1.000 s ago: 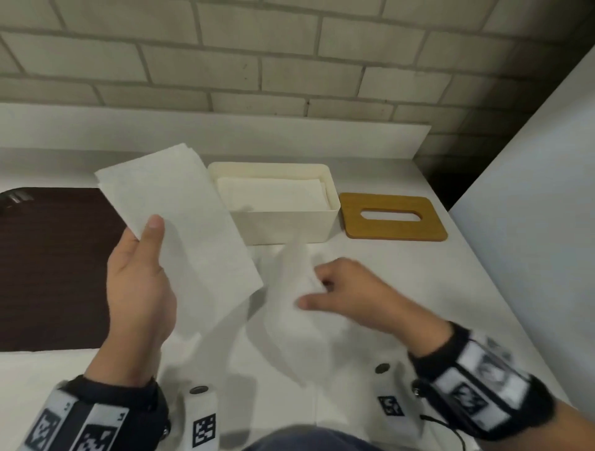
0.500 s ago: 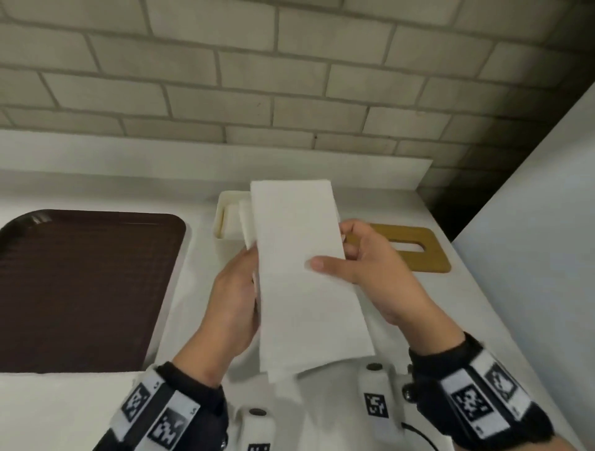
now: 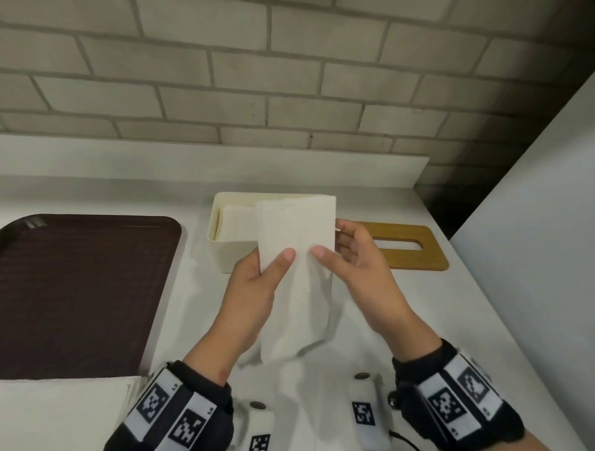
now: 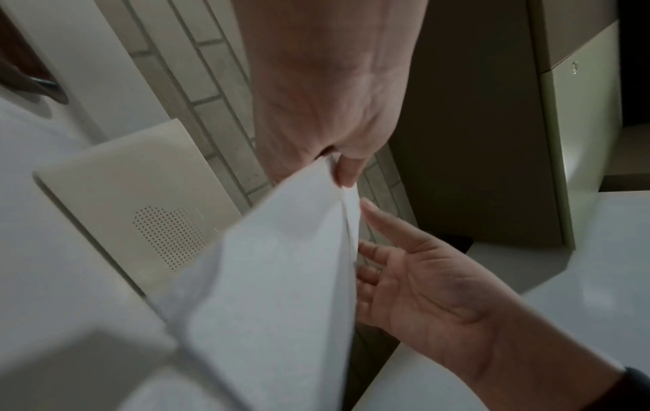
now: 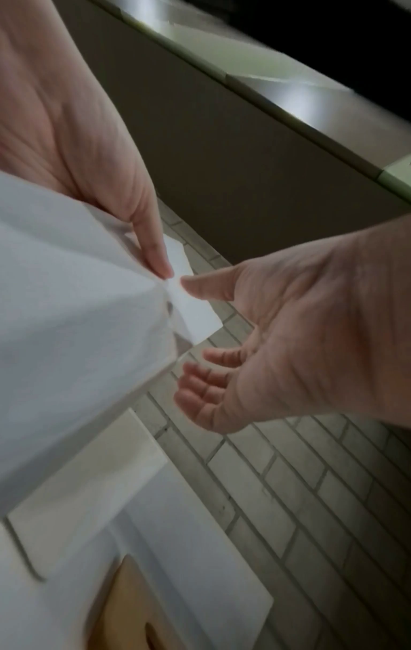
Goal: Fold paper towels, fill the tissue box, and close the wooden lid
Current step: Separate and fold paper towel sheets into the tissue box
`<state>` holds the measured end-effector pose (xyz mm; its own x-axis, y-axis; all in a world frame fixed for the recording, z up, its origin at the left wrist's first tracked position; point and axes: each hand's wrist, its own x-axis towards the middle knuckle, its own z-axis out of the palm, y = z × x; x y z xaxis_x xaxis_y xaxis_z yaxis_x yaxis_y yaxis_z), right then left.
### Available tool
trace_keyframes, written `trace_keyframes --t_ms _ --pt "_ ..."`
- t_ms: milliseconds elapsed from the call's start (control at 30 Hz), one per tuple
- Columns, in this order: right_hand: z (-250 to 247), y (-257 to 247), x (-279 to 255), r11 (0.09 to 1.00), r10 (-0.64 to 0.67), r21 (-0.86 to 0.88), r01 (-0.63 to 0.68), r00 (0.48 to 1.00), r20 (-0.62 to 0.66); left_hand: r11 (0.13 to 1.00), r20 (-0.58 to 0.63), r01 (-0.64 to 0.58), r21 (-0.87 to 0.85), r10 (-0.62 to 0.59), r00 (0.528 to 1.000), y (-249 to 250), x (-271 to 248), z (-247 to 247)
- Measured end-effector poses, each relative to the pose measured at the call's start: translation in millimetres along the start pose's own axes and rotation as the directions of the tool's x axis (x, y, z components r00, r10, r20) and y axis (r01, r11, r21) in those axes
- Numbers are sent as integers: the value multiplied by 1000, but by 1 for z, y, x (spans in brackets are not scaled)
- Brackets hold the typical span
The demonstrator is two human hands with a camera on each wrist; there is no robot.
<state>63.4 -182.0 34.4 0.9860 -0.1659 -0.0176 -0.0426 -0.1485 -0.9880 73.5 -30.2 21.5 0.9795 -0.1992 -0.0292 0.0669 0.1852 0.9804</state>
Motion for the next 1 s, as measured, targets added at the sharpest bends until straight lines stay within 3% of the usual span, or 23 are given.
trace_keyframes --t_ms 100,300,500,733,800,900,1000 --pt "5 6 3 973 -14 232 12 1000 5 991 -49 -99 90 104 993 -1 4 2" --pt "9 7 4 905 -156 390 172 985 -74 960 -247 -272 69 281 927 -5 10 3" --pt "22 36 2 925 -41 375 58 998 -52 992 -216 -112 60 123 969 -30 10 11" --pt "15 31 7 890 -110 444 101 994 -6 989 -209 -135 62 145 967 -23 15 11" --pt "15 42 9 950 -54 311 29 996 72 994 -232 -107 24 109 967 -23 15 11" --pt "7 49 16 992 77 -114 -60 985 157 989 -275 -103 -107 70 959 -15 20 5" --pt "-9 35 27 983 128 -143 -114 987 95 980 -317 -154 -127 107 942 -2 33 -11"
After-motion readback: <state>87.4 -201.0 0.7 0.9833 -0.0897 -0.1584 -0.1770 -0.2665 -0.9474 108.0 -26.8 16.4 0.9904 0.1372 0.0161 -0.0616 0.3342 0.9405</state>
